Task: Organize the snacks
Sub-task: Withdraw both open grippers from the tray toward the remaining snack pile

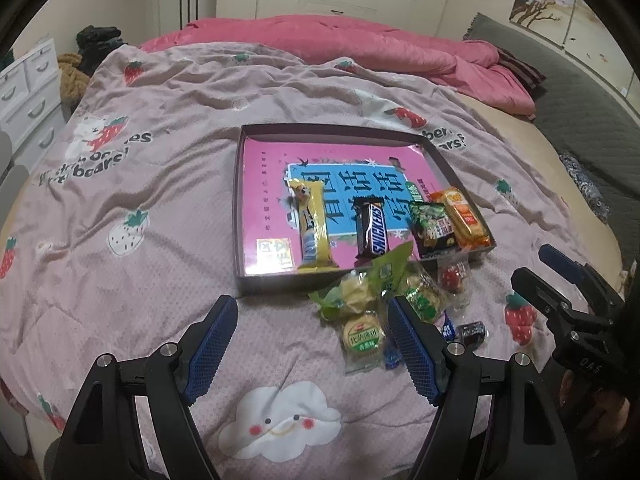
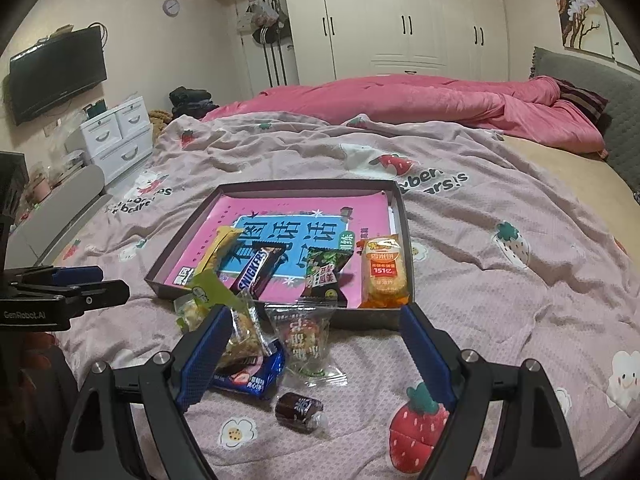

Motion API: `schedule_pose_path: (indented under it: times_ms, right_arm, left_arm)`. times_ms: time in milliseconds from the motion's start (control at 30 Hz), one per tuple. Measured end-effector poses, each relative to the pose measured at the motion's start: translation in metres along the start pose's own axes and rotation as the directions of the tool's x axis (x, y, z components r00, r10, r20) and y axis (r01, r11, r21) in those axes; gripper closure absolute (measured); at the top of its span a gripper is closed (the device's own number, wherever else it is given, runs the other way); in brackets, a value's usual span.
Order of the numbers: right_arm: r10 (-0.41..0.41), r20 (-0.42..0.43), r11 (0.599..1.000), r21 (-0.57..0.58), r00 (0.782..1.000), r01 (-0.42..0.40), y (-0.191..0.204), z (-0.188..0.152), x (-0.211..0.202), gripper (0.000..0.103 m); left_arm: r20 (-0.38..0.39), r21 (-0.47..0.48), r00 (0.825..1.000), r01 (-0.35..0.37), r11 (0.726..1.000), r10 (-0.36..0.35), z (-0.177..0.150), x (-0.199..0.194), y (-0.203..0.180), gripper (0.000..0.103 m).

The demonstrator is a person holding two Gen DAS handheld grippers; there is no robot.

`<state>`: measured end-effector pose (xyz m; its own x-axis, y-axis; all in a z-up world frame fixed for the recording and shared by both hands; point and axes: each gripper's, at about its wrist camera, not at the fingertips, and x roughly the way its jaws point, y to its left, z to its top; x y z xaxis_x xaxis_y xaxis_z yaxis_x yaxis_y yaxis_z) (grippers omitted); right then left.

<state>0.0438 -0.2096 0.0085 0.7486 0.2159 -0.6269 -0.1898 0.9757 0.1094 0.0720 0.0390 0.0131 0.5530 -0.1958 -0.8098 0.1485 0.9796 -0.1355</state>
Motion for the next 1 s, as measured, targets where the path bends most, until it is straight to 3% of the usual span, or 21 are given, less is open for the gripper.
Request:
schedule_pose_path:
  times_ms: [600,1000]
  right_arm:
    - [0.008,-0.038,1.000,-0.012,0.999,-0.008,0.009,-0.013,-0.006,0.018]
    - [0.023,-0.092,0.999,0.039,0.996,-0.020,0.004,-0.021,-0.004,0.018]
  left_arm:
    - [-0.061,0.061,0.998,0.013,0.998,-0.009,-0.016,0.014,-0.015,0.024]
    - [-0.087,0.082,0.996,0.031,0.996,-0.024,-0.022,0.021,-0.020,0.024]
